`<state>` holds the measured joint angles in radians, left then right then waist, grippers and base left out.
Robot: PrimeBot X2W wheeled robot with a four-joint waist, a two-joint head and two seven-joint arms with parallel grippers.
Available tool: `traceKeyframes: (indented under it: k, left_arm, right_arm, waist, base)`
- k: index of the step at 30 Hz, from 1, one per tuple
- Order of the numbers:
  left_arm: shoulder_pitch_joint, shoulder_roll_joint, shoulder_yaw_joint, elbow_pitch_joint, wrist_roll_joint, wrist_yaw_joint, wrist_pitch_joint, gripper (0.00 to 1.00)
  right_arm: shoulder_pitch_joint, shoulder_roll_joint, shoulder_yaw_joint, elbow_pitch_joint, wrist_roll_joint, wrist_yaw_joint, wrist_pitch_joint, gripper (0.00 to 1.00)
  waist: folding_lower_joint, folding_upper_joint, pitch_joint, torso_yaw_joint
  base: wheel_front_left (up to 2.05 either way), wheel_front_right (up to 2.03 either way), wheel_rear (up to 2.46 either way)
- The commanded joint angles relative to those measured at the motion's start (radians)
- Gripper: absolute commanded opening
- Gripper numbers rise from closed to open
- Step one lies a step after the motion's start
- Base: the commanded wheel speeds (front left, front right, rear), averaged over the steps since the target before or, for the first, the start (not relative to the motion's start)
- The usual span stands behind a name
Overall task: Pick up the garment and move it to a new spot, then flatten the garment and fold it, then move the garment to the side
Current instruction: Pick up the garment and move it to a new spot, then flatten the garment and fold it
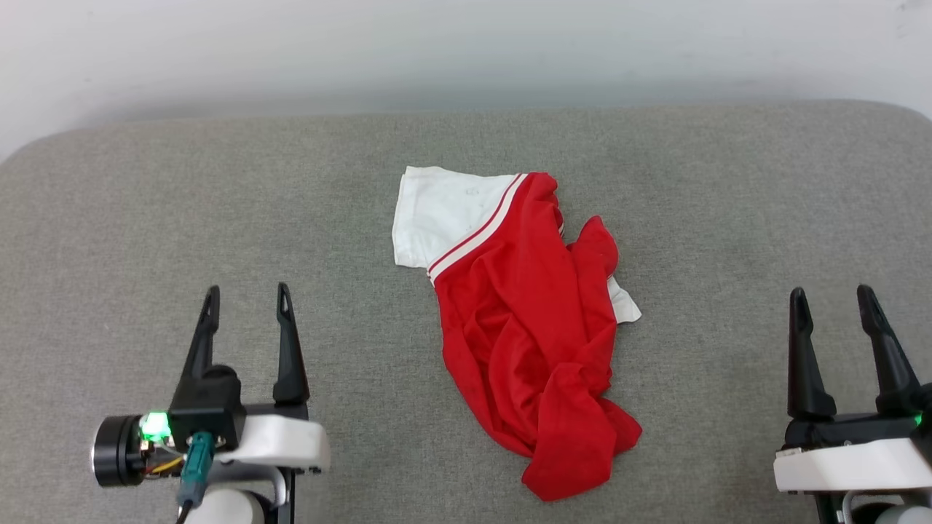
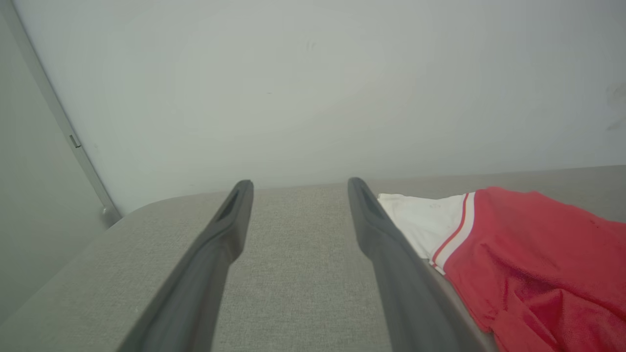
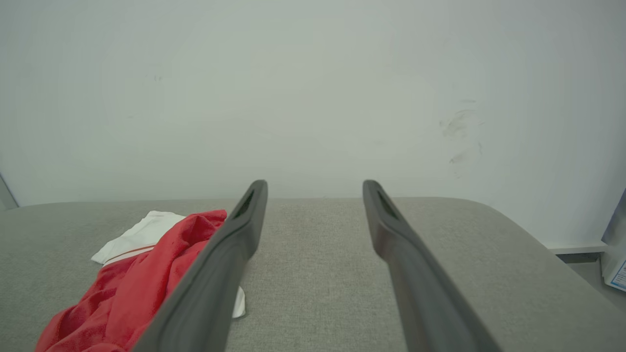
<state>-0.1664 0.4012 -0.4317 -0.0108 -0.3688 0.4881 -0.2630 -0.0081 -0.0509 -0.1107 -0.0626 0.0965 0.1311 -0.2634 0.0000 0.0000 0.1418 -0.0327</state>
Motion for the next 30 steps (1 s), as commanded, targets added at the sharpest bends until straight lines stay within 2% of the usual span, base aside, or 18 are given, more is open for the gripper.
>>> traceKeyframes:
  k: [1,7,21,30]
  left_arm:
    - [0.018,-0.008,0.013,-0.006,0.015,-0.012,-0.002,1.0]
    - [0.12,-0.07,0.085,-0.015,0.087,-0.076,-0.002,1.0]
    - [0.261,-0.182,0.209,0.02,0.204,-0.199,-0.003,1.0]
    - [0.299,-0.241,0.265,0.037,0.251,-0.258,-0.003,1.0]
  right_arm:
    - [0.015,0.001,-0.001,0.004,0.01,-0.001,-0.002,1.0]
    - [0.041,0.001,0.0,0.033,0.055,-0.001,-0.002,1.0]
    - [0.122,0.001,0.055,0.055,0.067,-0.001,-0.002,1.0]
    - [0.153,0.001,0.068,0.06,0.075,-0.001,-0.002,1.0]
  waist:
    - [0.0,0.0,-0.006,0.0]
    - [0.0,0.0,-0.034,0.001]
    - [0.0,0.0,-0.088,0.003]
    - [0.0,0.0,-0.111,0.01]
  base:
    - [0.0,0.0,0.0]
    - [0.0,0.0,0.0]
    - [0.0,0.0,0.0]
    - [0.0,0.0,0.0]
